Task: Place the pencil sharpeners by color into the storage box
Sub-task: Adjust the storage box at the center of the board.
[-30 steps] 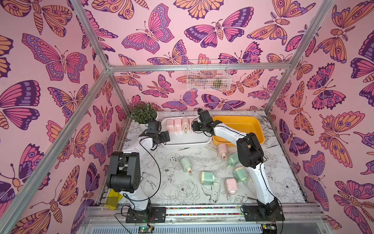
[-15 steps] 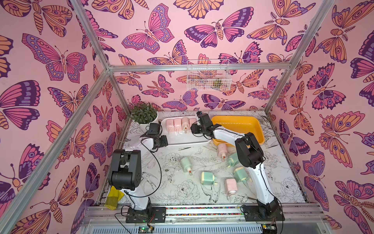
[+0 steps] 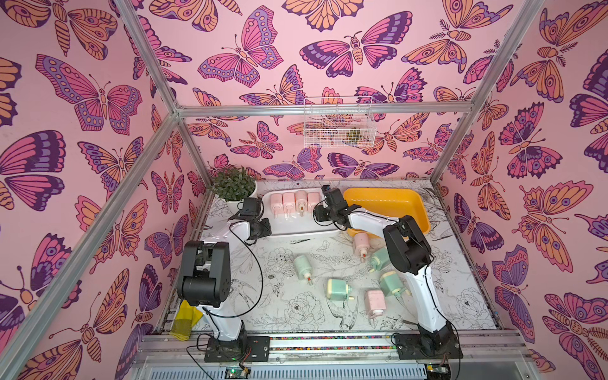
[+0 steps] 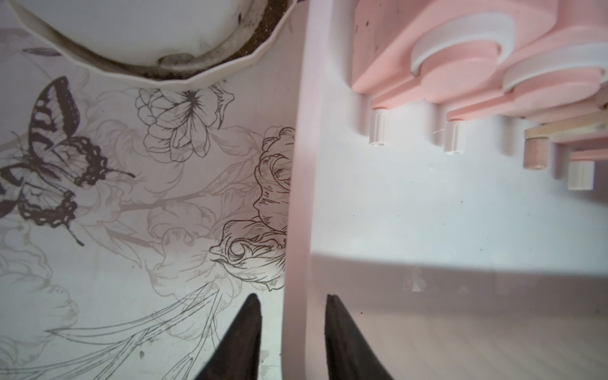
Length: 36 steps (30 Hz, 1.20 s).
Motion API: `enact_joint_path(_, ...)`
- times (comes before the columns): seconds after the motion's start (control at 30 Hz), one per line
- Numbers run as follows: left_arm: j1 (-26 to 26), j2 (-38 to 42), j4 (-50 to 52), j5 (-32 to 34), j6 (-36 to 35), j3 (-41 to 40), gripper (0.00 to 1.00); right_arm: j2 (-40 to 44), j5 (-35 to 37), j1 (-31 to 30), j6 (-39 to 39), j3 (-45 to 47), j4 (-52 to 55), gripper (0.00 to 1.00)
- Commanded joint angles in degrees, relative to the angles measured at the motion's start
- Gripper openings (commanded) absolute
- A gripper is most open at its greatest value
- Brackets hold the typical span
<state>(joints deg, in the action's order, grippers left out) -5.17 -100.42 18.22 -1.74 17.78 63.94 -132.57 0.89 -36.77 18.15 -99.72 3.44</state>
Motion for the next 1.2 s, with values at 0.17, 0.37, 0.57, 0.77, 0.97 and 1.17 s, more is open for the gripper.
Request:
enact_joint_path(0.17, 0.17, -1.07, 4.0, 1.8, -2.72, 1.89, 0.25, -4.21, 0.74, 0.14, 0.71, -5.3, -1.63, 0.52)
enact_joint_path(0.37, 0.18, -1.33, 4.41, 2.13, -3.41, 2.3, 0.24, -5.08, -1.82, 0.09, -0.22, -5.27, -3.06, 0.52)
enact_joint_path(0.57, 0.16, -1.41, 5.28, 2.84, -4.19, 2.94, 0.23, -3.29, -1.93, 0.12, -0.61, -2.85, -3.63, 0.53)
enact_joint_path(0.77, 0.21, -1.49, 5.84, 4.02, -5.21, 3.53, 0.23, 4.98, -1.41, -0.08, 0.66, 4.97, -4.86, 0.63)
enact_joint_path(0.97, 0.19, -1.73, 6.42, 6.75, -6.89, 4.13, 0.23, 14.47, 0.04, -0.12, -1.53, 10.54, 0.97, 0.72)
enact_joint_path(1.17, 0.19, -1.72, 6.46, 8.47, -8.12, 4.0, 0.23, 22.49, 7.56, 0.2, -0.37, 15.35, 6.92, 0.79)
